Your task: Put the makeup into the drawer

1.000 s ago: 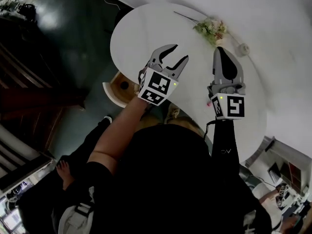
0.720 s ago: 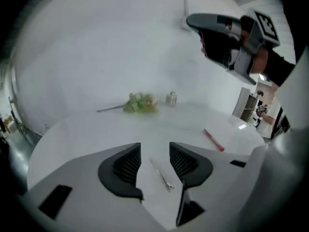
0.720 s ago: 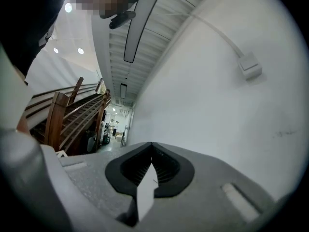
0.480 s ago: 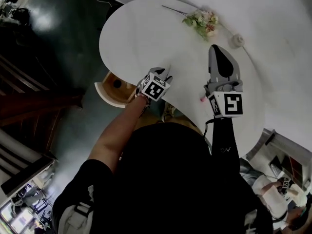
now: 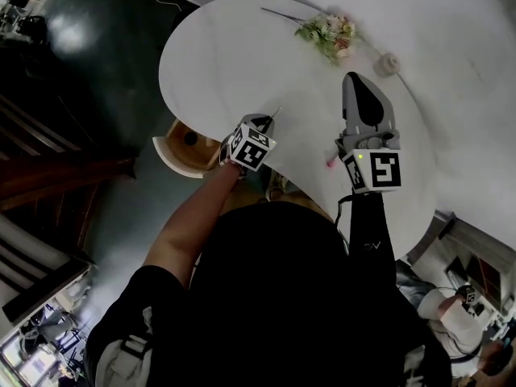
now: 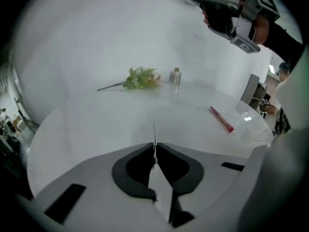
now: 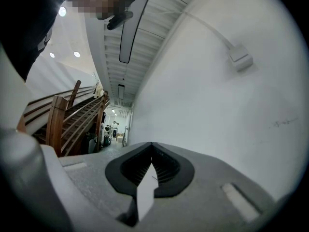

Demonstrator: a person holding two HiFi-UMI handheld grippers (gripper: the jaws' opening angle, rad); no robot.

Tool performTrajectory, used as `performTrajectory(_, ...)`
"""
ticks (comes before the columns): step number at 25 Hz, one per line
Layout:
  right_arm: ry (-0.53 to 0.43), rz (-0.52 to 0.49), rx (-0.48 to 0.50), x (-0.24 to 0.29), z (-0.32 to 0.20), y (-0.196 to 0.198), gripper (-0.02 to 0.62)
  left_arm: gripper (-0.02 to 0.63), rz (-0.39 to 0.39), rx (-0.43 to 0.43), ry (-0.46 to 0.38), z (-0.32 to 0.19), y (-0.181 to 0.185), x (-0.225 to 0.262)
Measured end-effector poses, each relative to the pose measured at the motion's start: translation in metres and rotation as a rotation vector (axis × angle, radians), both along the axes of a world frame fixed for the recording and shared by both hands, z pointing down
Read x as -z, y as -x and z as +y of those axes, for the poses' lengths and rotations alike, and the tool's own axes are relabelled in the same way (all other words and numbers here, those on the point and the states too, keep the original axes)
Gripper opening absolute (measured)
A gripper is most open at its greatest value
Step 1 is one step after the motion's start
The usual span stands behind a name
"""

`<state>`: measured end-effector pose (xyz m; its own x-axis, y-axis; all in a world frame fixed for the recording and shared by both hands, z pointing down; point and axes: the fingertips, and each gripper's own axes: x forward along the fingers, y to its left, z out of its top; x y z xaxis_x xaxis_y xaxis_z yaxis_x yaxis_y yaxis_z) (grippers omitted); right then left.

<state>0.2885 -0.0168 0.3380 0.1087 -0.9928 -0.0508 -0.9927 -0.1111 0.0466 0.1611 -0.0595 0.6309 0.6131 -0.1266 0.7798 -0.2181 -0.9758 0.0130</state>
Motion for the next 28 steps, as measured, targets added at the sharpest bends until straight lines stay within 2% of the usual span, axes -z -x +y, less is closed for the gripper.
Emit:
performTrajectory(5, -0.021, 0.003, 0.018, 0.004, -0.008, 0.003, 0.005, 0.025, 0.164, 0.033, -0.084, -0.022, -0.016, 0.065)
performTrajectory(10, -0.045, 0.019, 0.057, 0.014, -0.019, 0.016, 0.005, 0.025, 0.357, 0.052, -0.224, -0.044, -0.022, 0.159)
performTrajectory(15, -0.06, 0.029, 0.087, 0.021, -0.032, 0.031, 0.005, 0.025, 0.586, 0.076, -0.36, -0.058, -0.013, 0.258)
performTrajectory(17, -0.068, 0.029, 0.096, 0.023, -0.035, 0.036, 0.005, 0.025, 0.65, 0.08, -0.392, -0.06, -0.007, 0.284)
performTrajectory(28, -0.053, 0.021, 0.159, 0.018, -0.057, 0.072, 0.005, 0.025, 0.655, 0.131, -0.398, -0.07, 0.028, 0.29)
